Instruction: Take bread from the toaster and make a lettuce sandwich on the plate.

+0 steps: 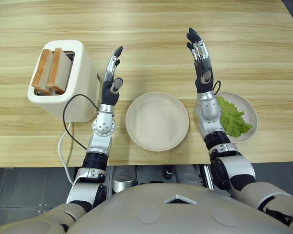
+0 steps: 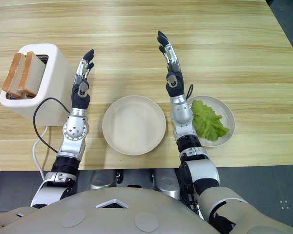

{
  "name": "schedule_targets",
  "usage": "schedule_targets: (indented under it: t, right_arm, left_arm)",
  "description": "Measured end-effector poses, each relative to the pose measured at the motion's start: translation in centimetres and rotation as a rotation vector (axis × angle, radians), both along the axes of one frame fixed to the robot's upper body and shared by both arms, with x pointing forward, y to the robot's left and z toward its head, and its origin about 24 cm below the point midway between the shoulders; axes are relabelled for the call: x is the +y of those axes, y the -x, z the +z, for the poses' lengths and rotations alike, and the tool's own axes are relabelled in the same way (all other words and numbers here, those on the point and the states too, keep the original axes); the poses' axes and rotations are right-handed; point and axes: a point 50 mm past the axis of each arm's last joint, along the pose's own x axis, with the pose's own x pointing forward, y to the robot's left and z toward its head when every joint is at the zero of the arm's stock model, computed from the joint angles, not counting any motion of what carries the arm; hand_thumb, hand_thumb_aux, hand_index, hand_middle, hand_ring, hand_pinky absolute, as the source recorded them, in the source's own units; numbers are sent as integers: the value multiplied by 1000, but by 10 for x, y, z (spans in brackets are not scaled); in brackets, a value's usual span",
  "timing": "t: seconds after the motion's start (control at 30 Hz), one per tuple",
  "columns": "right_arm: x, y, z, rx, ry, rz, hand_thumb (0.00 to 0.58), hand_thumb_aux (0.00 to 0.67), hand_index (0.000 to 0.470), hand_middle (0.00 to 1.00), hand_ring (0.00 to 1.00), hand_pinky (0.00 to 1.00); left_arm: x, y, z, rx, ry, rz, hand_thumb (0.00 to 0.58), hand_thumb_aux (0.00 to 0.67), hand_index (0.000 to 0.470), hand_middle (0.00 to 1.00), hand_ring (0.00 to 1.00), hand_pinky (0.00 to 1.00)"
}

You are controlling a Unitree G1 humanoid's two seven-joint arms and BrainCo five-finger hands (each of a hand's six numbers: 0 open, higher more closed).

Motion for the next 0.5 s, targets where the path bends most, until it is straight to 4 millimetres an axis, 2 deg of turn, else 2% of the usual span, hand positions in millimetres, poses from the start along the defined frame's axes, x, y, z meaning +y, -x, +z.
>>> schedule_targets:
  t: [0.43, 0.5]
  right_arm:
    - [0, 0, 0, 0, 0, 1, 0, 0, 0, 0, 0, 0]
    - [1, 0, 0, -1, -2, 2, 0, 0, 0, 0, 0, 0]
  left_arm:
    - [0, 0, 0, -5, -7, -1, 0, 0, 0, 0, 0, 0]
    - [0, 3, 7, -33, -42, 6, 0, 0, 0, 0, 0, 0]
